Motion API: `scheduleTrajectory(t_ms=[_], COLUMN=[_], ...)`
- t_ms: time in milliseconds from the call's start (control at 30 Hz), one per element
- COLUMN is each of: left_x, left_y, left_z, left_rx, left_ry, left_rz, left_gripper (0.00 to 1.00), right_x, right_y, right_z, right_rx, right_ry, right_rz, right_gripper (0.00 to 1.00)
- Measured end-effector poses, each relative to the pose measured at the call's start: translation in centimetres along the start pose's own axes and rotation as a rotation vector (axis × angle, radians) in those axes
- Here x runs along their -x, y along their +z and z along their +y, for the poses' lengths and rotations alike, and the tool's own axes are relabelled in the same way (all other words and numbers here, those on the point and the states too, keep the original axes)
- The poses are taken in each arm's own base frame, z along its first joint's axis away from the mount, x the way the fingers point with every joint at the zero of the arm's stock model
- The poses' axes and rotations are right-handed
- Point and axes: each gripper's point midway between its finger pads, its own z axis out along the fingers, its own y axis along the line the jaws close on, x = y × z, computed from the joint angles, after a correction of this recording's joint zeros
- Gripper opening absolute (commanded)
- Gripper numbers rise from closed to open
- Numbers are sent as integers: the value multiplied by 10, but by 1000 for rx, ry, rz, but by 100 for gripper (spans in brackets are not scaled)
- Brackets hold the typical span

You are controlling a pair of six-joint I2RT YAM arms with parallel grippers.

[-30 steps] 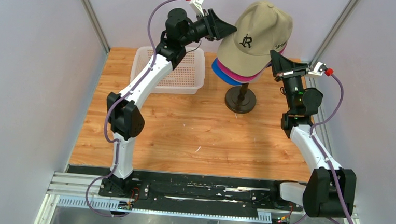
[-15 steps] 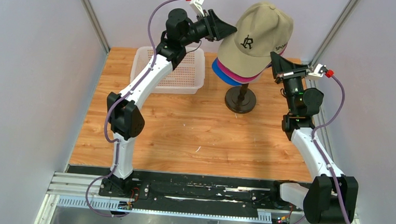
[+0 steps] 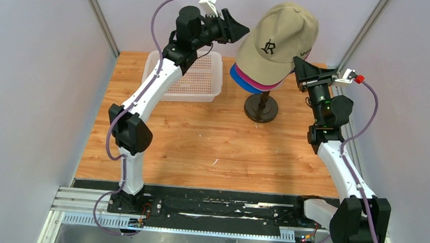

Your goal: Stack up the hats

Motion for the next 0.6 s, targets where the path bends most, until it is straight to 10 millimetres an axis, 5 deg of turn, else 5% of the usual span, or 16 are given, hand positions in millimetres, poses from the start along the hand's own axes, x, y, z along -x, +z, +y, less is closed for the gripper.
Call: scheduleTrajectory(t_ms=[367, 600], left_x=[38, 50], left_y=[-42, -72], left_z=[10, 10], left_rx=[212, 313], left_ry=[103, 131], left_rz=[-49, -73], left_gripper=[59, 66], right_x=[4, 16], right_y=[-20, -48], right_z=[10, 39], right_rx=[-59, -57], right_ry=[-121, -224], right_rz=[1, -42], right_gripper=[54, 56])
